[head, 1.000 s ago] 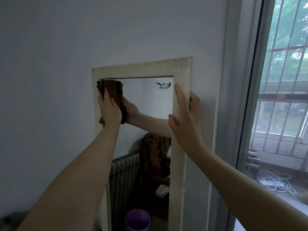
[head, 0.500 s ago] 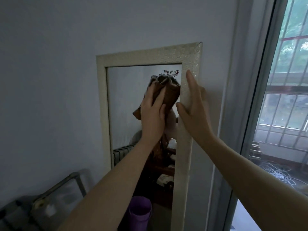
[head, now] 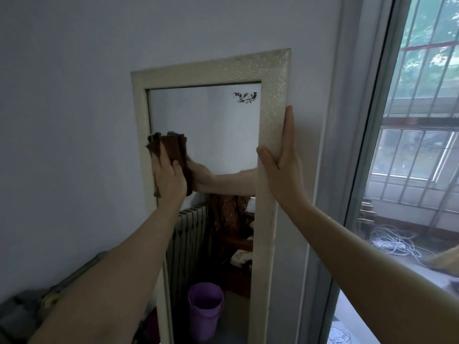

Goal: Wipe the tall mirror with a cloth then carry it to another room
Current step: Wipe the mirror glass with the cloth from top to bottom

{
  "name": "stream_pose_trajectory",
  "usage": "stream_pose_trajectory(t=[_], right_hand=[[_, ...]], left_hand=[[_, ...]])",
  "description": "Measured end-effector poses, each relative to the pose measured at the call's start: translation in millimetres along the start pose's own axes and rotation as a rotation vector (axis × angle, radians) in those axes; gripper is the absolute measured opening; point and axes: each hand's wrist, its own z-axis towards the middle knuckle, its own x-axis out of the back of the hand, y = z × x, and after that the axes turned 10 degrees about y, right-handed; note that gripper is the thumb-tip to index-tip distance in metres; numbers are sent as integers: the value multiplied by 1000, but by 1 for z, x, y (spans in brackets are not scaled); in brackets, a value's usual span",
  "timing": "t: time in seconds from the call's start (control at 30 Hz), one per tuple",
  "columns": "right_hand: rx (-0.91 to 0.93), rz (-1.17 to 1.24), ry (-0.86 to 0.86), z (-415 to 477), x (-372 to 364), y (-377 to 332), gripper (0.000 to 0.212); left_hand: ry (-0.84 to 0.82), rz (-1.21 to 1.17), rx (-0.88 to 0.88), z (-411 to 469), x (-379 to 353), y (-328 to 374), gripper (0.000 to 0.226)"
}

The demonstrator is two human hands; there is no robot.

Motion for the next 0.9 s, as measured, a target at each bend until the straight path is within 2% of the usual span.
stream_pose_trajectory(t=[0.1, 0.23, 0.3, 0.4, 0.53, 0.63, 0.7, 0.9], right_hand=[[-5, -14, 15, -2, 0, -6, 81], [-13, 20, 17, -1, 0, -4, 76], [-21, 30, 22, 0, 0, 0, 73], [-23, 46, 34, 2, 2, 3, 73], [-9, 31, 34, 4, 1, 5, 75], [7, -3, 26, 4, 2, 6, 75], [-3, -4, 11, 5, 2, 5, 77], [-26, 14, -5, 3, 1, 4, 77]], left_hand=[[-34, 14, 3, -27, -10, 33, 58], [-107, -76, -250, -91, -26, 79, 51], [-150, -167, -311, -114, -31, 95, 51], [-164, -214, -348, -116, -36, 91, 51], [-118, -116, -480, -96, -38, 59, 54], [-112, -12, -477, -82, -33, 26, 63], [-121, 24, -454, -71, -23, -2, 60], [-132, 21, -157, -34, 5, -60, 59]])
